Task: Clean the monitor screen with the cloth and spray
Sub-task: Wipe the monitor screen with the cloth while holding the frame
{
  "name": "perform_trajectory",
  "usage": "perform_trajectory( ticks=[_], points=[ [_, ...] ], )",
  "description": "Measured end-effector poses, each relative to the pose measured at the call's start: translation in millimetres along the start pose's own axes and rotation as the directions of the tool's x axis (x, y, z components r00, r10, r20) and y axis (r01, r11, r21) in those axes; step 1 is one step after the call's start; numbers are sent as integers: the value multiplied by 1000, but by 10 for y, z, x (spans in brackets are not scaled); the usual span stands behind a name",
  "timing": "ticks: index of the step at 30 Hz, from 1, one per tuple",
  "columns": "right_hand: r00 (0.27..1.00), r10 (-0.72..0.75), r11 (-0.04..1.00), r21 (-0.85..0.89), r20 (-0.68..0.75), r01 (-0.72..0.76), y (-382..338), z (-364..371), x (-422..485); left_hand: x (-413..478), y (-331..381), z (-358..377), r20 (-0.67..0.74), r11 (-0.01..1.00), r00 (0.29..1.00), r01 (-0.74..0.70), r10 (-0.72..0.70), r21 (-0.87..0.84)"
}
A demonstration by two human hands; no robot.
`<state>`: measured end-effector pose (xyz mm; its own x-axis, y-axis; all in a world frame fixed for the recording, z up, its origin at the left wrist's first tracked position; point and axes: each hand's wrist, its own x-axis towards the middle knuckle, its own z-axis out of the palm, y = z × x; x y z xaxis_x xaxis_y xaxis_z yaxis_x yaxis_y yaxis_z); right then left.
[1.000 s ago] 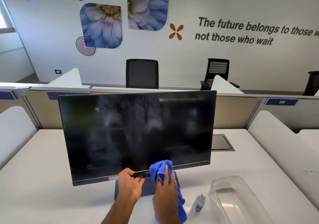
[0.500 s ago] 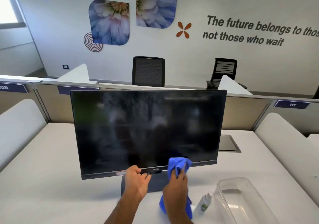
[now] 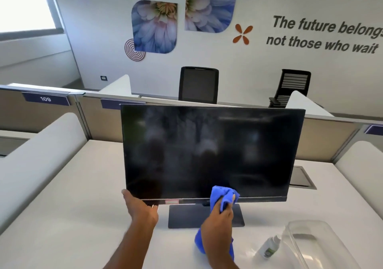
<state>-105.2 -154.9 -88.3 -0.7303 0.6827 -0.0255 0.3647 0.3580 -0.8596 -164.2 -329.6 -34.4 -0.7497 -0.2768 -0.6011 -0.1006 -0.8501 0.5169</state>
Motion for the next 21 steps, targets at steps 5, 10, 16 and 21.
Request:
perform_trajectory(
  ticks=[5,10,16,21],
  points=[
    [985,-142,939,-301,102,167,-15,368,-269,69,113,-21,-54,998,997,62,-63,-11],
    [813,-354,737,-397,461,547,-154,704,-631,143,135,-64,-19,995,996,92,-91,26],
    [778,-434,742,-310,454,595,-304,752,-703,256,215,-99,23,990,992,120,-122,70],
    [992,-122,988,-101,-24,119,-219,517,-547,274,263,-165,2,980,983,181,-182,82]
  ],
)
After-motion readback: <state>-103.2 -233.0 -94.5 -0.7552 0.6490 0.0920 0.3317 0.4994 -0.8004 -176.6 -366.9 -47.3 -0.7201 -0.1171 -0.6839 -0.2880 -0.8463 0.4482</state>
